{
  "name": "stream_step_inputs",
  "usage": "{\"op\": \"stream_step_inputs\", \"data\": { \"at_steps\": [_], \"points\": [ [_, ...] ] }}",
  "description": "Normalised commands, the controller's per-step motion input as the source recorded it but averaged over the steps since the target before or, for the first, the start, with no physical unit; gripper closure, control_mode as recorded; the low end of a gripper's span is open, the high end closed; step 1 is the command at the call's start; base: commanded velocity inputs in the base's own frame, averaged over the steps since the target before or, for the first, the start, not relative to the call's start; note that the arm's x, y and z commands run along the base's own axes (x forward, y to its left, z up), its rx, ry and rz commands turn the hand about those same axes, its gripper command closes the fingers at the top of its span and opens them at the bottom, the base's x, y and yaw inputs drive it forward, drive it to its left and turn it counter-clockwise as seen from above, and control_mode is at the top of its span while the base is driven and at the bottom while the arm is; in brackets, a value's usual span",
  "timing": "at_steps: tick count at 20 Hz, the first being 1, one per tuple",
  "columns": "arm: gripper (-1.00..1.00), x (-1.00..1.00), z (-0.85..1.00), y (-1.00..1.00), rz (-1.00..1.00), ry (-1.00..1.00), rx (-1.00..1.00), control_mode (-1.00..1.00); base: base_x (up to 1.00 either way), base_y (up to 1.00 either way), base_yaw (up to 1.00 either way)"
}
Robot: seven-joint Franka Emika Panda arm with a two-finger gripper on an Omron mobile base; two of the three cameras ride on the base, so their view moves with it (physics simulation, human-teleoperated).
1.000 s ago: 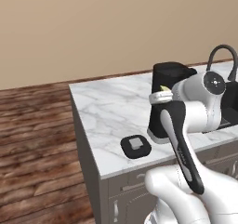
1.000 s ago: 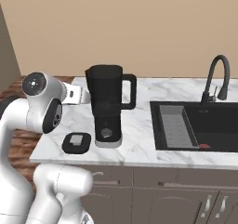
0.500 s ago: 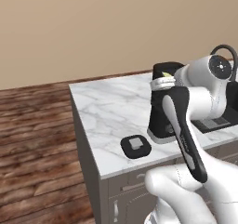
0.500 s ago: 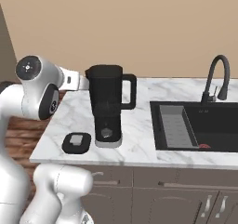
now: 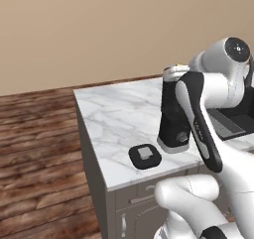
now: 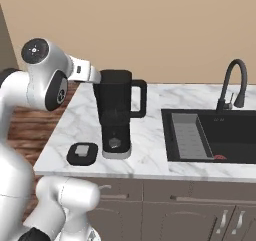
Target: Grab the garlic and lemon wedge from the fridge, place them in the blender, close the lid, and turn on the blender to create a marinade.
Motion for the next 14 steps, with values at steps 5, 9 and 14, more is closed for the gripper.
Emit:
{"op": "stream_step_inputs", "data": {
  "at_steps": [5,9,14],
  "points": [
    [1.0,0.29,0.06,-0.27,-0.04,0.0,0.0,-1.0,0.0,0.0,0.0],
    [1.0,0.32,0.0,-0.3,-0.02,0.0,0.0,-1.0,0.0,0.0,0.0],
    [1.0,0.33,-0.04,-0.3,0.0,0.0,0.0,-1.0,0.0,0.0,0.0]
  ]
}}
